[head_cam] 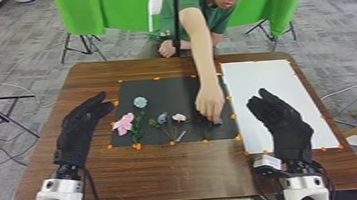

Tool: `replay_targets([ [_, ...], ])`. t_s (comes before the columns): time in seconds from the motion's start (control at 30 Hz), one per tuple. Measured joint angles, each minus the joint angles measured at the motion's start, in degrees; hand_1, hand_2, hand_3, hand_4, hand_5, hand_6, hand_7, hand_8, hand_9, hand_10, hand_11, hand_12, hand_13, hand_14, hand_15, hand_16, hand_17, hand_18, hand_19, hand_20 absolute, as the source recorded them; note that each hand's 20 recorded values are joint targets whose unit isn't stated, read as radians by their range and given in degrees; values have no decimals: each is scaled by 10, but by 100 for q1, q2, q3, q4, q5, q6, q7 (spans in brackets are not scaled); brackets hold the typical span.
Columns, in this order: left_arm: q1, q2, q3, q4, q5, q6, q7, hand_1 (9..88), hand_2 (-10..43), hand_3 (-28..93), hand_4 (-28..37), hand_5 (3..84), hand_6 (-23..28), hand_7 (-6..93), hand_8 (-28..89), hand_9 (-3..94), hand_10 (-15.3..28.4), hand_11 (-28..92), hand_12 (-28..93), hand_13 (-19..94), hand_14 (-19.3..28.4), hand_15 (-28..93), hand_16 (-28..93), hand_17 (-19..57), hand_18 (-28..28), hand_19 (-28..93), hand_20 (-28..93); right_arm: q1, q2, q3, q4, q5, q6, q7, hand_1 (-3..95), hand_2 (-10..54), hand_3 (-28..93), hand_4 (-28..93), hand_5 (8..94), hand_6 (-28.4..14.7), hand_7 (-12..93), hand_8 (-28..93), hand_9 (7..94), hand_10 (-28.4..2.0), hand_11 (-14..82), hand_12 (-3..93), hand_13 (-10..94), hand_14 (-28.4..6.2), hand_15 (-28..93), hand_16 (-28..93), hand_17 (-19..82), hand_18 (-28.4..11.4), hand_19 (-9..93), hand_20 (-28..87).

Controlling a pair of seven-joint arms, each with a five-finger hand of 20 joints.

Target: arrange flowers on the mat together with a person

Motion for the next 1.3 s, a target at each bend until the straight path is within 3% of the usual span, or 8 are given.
replay_targets([
  [0.33, -31, 9, 3, 19, -24, -5, -1, 293, -95, 619, -176, 434, 35, 133, -58, 439, 127, 190, 161, 337, 165, 131, 52, 37, 121, 52, 159, 41, -2, 0, 17, -7, -20, -1, 63, 20, 831, -183, 507, -17, 109, -98, 495, -155, 59, 110, 370, -134, 118, 142, 233, -124, 25, 315],
  [0.6, -118, 33, 8, 80, -30, -20, -4, 292, -95, 619, -175, 434, 34, 132, -58, 439, 127, 189, 160, 336, 166, 131, 52, 36, 121, 53, 159, 62, -2, -5, 22, -18, -56, -14, 62, 22, 829, -183, 525, -19, 109, -97, 520, -156, 64, 112, 388, -134, 124, 143, 237, -123, 21, 317],
  [1.3, -24, 15, -67, 51, -42, -17, 3, 284, -95, 620, -185, 434, 30, 134, -59, 442, 127, 187, 161, 335, 167, 132, 53, 36, 122, 52, 159, 17, -50, -14, 22, -40, -181, -11, 61, 22, 828, -181, 538, -20, 110, -97, 539, -155, 67, 113, 397, -131, 127, 139, 244, -115, 11, 319],
])
